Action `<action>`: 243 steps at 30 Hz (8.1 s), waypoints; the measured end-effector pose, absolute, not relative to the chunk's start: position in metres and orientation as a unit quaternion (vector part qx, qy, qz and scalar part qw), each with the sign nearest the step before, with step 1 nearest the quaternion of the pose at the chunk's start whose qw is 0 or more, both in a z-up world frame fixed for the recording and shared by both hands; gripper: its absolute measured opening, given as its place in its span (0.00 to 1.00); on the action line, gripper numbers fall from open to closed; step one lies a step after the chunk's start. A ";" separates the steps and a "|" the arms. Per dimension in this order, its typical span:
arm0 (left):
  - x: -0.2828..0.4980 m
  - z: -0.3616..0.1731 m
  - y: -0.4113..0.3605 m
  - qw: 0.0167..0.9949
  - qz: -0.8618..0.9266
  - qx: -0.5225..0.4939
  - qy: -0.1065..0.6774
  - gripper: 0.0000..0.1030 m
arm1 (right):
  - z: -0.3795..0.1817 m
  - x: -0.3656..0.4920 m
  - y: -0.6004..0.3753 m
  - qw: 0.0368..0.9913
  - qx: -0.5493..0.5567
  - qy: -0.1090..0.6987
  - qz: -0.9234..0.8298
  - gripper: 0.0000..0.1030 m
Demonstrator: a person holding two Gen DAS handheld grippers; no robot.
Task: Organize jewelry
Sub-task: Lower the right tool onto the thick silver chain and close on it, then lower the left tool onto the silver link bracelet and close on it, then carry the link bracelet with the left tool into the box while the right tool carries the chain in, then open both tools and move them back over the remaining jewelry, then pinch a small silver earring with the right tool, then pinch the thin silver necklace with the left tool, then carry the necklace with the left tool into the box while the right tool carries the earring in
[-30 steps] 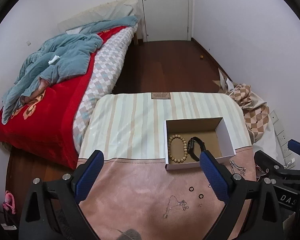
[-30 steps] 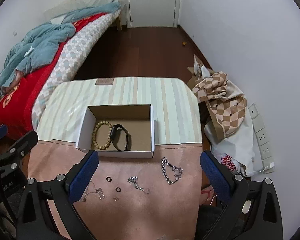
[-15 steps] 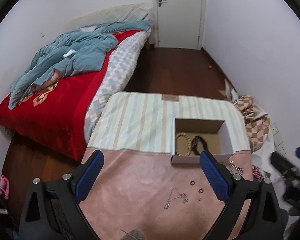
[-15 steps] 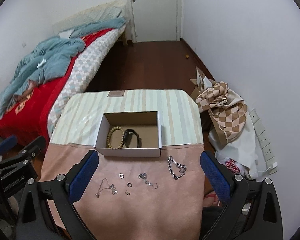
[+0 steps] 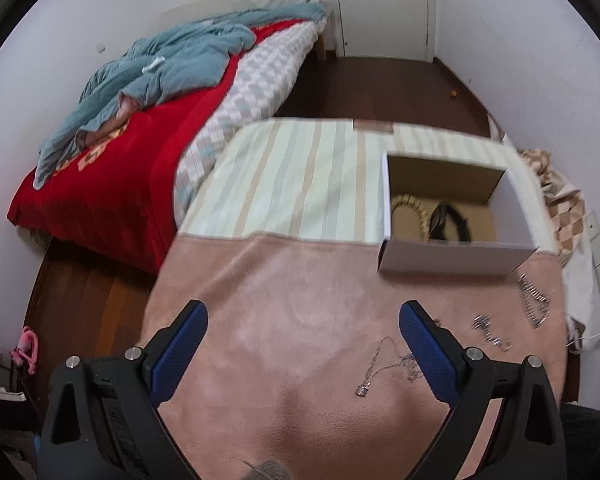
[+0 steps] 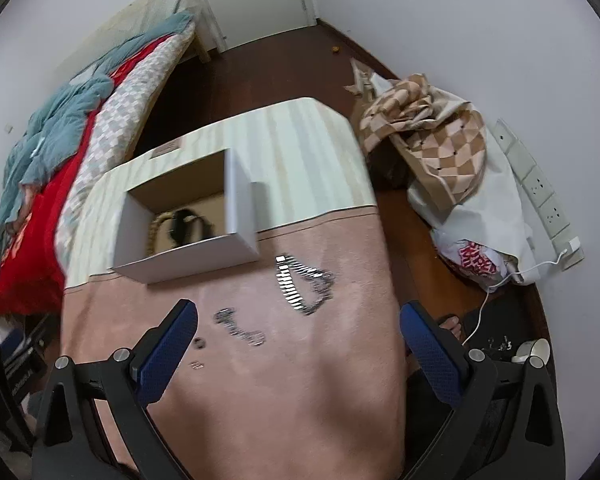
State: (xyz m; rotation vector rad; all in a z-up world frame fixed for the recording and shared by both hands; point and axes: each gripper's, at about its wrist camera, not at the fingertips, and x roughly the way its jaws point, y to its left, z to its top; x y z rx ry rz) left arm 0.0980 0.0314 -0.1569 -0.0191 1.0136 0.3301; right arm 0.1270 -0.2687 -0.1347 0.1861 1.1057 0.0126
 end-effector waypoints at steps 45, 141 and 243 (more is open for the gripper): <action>0.166 -0.243 -0.085 0.816 -0.047 0.018 0.575 0.86 | -0.228 0.147 -0.280 0.842 0.104 0.528 0.043 0.08; 0.220 -0.157 0.042 0.859 0.043 -0.018 0.511 0.94 | -0.172 0.240 -0.166 0.819 -0.054 0.569 0.054 0.99; 0.095 -0.124 0.014 0.863 -0.087 -0.053 0.494 0.07 | -0.139 0.083 -0.188 0.888 0.100 0.431 0.123 0.09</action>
